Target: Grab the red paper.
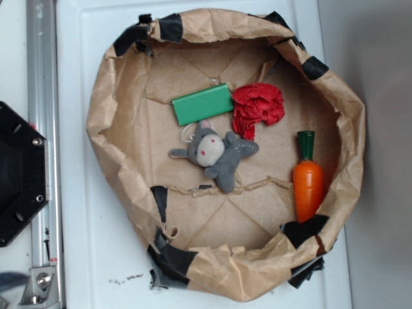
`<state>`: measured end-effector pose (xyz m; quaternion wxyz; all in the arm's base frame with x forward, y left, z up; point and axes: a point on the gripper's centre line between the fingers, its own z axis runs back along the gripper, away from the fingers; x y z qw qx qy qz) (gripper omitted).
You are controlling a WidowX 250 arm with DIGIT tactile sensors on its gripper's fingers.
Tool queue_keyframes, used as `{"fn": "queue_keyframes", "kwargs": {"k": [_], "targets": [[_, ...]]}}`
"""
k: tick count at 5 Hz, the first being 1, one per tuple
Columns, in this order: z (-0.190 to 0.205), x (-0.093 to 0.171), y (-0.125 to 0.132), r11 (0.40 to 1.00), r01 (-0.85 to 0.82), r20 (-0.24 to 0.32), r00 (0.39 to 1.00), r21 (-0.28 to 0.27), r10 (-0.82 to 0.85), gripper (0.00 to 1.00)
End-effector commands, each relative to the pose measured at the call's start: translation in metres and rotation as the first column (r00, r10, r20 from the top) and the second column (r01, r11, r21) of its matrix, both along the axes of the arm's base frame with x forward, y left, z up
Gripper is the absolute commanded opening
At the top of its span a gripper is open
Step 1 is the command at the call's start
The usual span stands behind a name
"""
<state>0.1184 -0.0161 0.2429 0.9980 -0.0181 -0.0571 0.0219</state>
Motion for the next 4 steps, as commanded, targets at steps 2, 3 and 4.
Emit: {"fn": "queue_keyframes", "kwargs": {"k": [2, 3, 4], "targets": [[-0.04, 0.047, 0.016, 0.992, -0.063, 0.098, 0.994, 0.111, 0.052, 1.0], [-0.072, 0.095, 0.017, 0.994, -0.025, 0.167, 0.986, 0.103, 0.008, 1.0], [-0.099, 0.135, 0.029, 0.992, -0.045, 0.192, 0.981, 0.118, 0.021, 1.0]]}}
